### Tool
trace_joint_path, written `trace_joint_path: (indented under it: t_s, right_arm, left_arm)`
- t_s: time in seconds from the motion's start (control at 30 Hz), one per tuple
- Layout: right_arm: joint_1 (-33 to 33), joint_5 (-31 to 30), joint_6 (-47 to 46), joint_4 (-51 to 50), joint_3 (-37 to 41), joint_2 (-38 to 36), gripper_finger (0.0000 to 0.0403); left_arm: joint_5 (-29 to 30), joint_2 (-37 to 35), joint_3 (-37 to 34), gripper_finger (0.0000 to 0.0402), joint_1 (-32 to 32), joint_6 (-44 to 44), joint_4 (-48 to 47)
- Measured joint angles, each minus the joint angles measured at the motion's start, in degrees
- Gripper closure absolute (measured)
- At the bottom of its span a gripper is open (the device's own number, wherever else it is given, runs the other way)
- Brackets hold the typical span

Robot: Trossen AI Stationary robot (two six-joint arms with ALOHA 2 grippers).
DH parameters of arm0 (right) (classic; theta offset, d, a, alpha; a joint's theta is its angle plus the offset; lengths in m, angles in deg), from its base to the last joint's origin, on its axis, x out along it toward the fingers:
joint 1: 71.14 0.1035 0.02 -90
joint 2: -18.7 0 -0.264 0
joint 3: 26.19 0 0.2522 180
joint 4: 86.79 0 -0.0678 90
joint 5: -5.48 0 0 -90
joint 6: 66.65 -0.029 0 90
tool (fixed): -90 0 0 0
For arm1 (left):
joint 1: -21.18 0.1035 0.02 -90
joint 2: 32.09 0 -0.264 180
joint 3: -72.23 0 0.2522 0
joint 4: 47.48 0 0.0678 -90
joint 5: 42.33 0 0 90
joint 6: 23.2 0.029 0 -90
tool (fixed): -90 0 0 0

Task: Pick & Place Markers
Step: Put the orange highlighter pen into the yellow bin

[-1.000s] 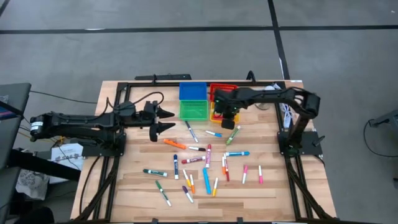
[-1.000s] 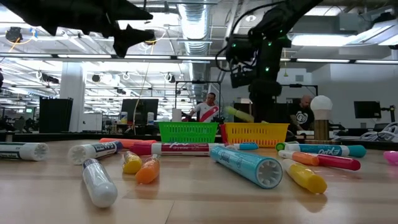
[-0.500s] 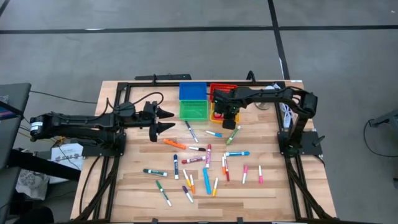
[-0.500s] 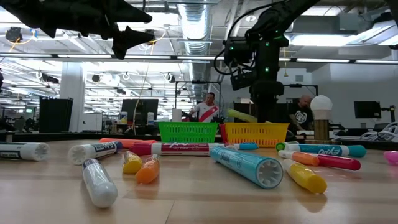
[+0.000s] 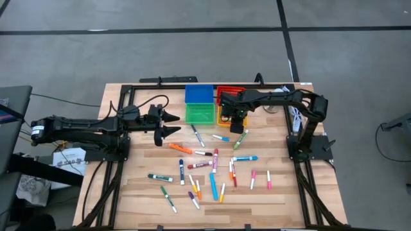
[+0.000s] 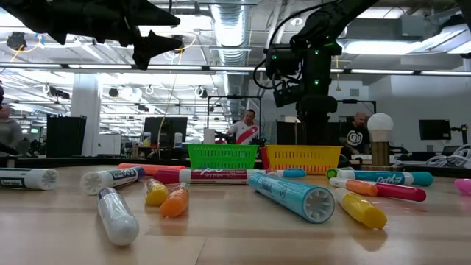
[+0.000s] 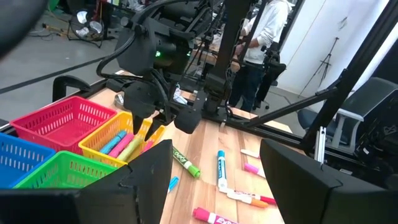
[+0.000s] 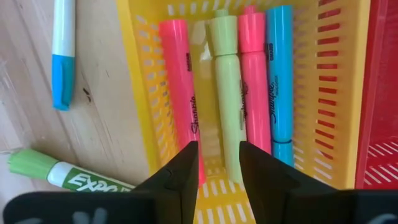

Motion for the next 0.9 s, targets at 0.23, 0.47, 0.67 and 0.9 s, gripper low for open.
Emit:
trace_joint_path:
  t_s: [0.23,0.47,0.67,0.9]
  right_arm:
    - [0.0,0.1,0.0,0.0,0.0,0.0,0.0292]
    - [0.0,0.1,-0.6,0.0,0.0,0.0,0.0295]
    - [0.0,0.2,-1.1,-1.3,0.0,0.0,0.0296]
    - [0.0,0.2,-1.8,-1.5,-0.1,-1.4,0.0296]
  left_arm:
    - [0.0,0.0,0.0,0.016,0.0,0.0,0.0]
    - [0.0,0.0,0.0,0.016,0.0,0.2,0.0]
    - [0.0,0.0,0.1,0.016,0.0,0.2,0.0]
    - [0.0,0.0,0.1,0.016,0.0,0.4,0.0]
